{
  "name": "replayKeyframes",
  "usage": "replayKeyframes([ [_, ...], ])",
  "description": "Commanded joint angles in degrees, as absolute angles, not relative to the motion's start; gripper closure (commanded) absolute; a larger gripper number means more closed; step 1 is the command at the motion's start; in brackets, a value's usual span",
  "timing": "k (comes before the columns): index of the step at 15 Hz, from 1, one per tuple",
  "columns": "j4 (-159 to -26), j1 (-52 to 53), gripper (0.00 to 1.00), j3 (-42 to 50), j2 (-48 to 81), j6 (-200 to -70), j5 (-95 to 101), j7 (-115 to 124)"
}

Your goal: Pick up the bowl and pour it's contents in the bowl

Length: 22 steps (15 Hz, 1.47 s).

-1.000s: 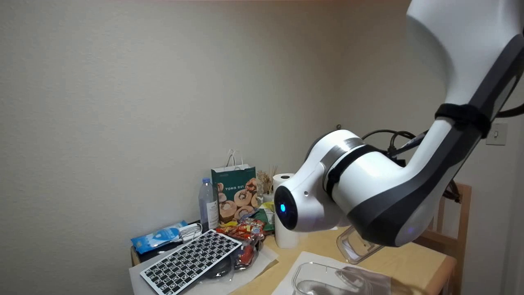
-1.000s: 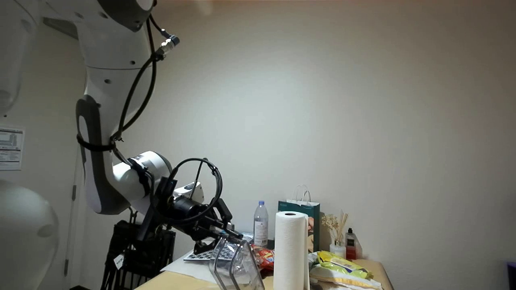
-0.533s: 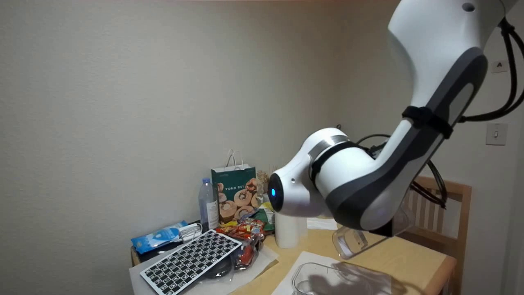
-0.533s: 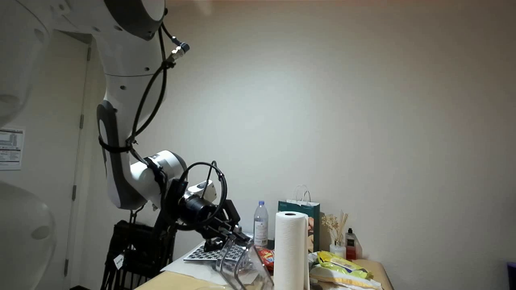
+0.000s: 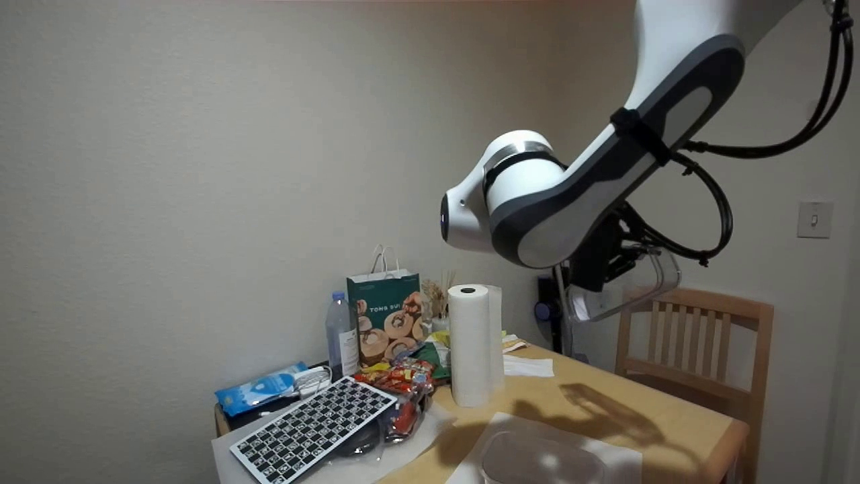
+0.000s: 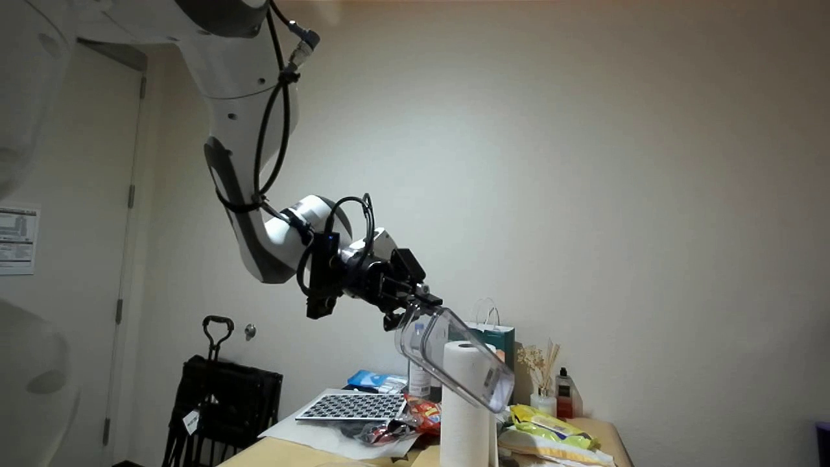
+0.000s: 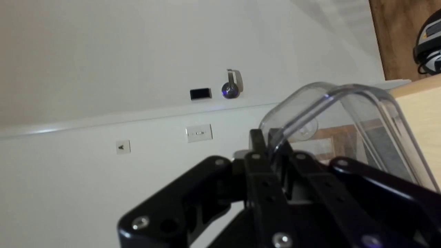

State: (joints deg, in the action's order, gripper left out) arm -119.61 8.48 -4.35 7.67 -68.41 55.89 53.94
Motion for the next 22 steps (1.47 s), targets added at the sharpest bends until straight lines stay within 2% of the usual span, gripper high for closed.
replayKeyframes([
  [1, -116.64, 5.32, 0.98, -2.25, 8.38, -63.76, 52.04, 56.32],
  [2, -115.89, 5.02, 0.98, -1.88, 9.37, -61.88, 50.6, 57.13],
  [3, -117.43, 5.43, 0.9, -2.68, 7.94, -65.25, 53.22, 54.77],
  [6, -116.93, 4.54, 0.9, -1.85, 8.85, -64.18, 52.08, 55.46],
  [7, -116.91, 4.59, 0.98, -1.9, 9.07, -64.11, 52.06, 55.55],
  [22, -118.82, -0.12, 0.98, 0.08, 17.25, -108.07, 41.93, 53.28],
])
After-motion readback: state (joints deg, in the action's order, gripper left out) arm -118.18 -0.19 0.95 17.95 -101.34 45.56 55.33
